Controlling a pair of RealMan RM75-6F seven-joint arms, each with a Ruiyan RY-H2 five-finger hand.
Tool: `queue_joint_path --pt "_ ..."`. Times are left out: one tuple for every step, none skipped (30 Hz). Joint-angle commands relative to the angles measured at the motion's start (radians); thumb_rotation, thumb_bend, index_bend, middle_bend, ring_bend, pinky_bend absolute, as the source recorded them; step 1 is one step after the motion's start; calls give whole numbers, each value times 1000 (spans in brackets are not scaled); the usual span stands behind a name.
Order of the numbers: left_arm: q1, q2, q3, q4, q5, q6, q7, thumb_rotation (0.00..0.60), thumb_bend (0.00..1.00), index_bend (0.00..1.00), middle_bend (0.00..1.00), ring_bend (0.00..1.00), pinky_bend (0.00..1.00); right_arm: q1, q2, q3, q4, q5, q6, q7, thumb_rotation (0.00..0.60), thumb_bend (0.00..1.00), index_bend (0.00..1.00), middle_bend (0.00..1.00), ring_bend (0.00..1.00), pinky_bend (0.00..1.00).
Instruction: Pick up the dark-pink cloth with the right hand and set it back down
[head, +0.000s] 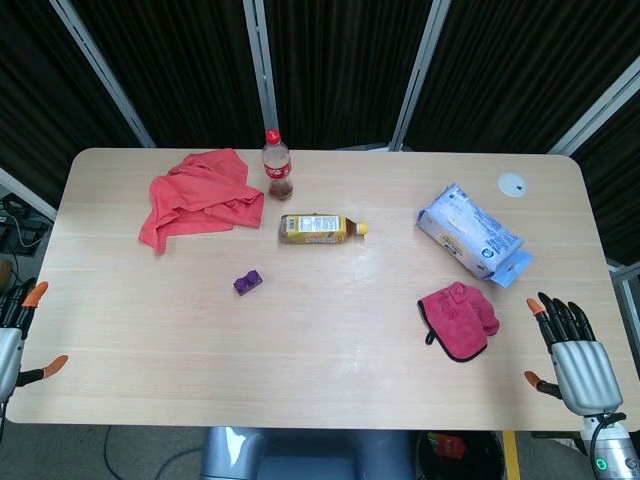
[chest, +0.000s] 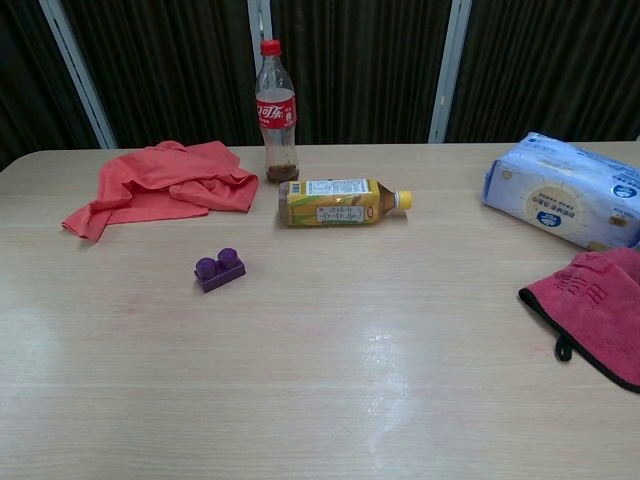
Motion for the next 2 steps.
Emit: queue_joint_path --pt "1 1 0 -3 -1 0 1 600 0 0 0 0 0 -4 -4 5 5 -12 10 9 600 0 0 0 0 47" --pt "1 1 0 -3 -1 1 2 600 0 0 0 0 0 -6 -4 6 7 -10 8 13 600 0 0 0 0 47"
